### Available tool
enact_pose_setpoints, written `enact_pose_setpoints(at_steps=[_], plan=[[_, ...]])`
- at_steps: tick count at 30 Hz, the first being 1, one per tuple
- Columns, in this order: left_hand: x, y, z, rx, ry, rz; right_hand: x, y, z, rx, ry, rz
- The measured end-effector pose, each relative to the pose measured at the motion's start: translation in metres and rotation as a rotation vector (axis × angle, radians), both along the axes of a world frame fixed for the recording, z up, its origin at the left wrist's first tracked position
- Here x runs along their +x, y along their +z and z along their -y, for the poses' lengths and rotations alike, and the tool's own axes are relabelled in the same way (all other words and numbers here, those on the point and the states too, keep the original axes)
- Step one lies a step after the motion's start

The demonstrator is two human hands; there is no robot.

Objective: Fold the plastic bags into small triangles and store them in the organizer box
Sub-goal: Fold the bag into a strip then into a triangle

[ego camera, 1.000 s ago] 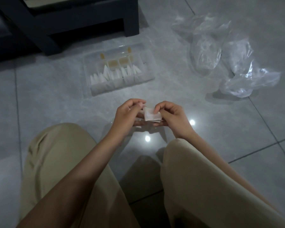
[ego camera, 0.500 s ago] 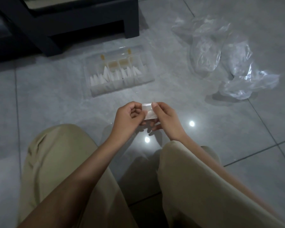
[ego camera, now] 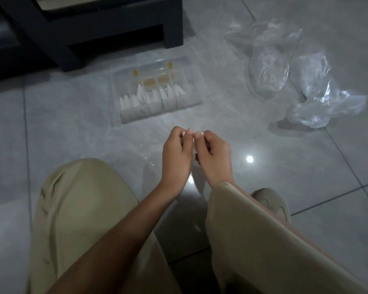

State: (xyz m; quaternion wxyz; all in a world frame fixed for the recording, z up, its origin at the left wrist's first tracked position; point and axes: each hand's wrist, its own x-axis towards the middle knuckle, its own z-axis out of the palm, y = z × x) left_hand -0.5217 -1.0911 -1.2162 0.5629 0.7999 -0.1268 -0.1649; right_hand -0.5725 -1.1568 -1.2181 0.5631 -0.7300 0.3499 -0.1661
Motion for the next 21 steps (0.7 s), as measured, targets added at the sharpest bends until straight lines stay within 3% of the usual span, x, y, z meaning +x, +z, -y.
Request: enact_pose_setpoints(at_steps=[6,13,15,17,19,21], plan=[[0.019,0.004,0.003,0.11,0.001,0.195,0.015,0.009,0.004,0.09,-0.016,0.085],[0.073,0.007,0.015,0.095,-0.02,0.375,0.056,0.013,0.041,0.267,0.094,0.146],[0.104,0.002,0.018,0.208,-0.169,0.52,0.073,0.007,0.063,0.182,0.056,0.118],[0.135,-0.005,0.023,0.458,-0.367,0.707,0.09,0.003,0.084,0.021,-0.003,0.071],[0.156,-0.01,0.028,0.592,-0.539,0.759,0.107,0.003,0.098,-0.102,-0.019,0.063],[0.165,-0.016,0.032,0.603,-0.641,0.766,0.122,0.005,0.103,-0.224,0.032,0.05]])
